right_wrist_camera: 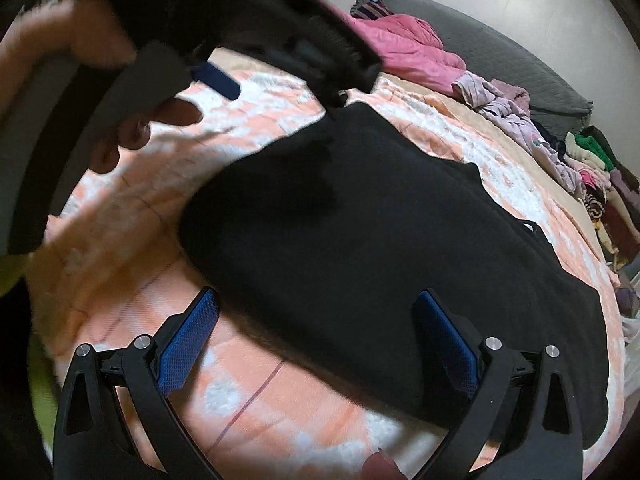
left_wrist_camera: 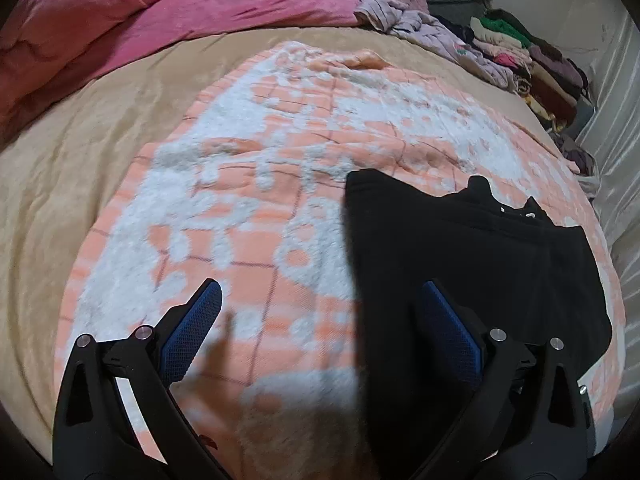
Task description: Fold small clothes
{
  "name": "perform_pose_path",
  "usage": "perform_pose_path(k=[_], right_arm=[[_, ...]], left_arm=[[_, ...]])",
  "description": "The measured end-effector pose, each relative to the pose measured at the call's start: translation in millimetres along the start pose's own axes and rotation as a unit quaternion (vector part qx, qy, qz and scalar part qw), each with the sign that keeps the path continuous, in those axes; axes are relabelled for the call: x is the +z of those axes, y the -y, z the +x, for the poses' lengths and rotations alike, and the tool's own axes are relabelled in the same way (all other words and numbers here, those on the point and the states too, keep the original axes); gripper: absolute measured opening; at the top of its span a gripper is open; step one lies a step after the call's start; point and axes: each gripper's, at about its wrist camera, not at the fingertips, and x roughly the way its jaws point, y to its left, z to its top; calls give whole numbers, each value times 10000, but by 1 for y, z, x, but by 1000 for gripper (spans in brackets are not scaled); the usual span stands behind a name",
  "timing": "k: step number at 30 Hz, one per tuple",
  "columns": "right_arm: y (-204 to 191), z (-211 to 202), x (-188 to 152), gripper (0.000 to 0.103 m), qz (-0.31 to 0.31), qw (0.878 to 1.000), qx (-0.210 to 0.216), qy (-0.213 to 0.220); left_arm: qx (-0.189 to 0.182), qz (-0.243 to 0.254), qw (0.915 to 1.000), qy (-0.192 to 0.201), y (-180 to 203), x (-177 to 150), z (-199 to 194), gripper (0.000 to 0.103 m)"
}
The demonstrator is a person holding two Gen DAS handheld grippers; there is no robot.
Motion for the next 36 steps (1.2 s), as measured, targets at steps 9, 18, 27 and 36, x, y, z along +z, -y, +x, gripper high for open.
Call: perform_pose_path(k=[9,18,27,36], right_arm=[[3,9,6,95,-165,9995,-161,215],[14,-6,3,37,-144,9981,-242,549],[48,-12,5,22,644,9943,499,690],[59,-18,4,19,1013,9875,847,865]], left_arm=[[-3,294,9993,-227,21,16,22,93],[-120,287,9987,-406,23,25,32,93],[-240,174,9980,-558,19,30,35,93],[-1003,-170,9914,-820,19,23,44,91]])
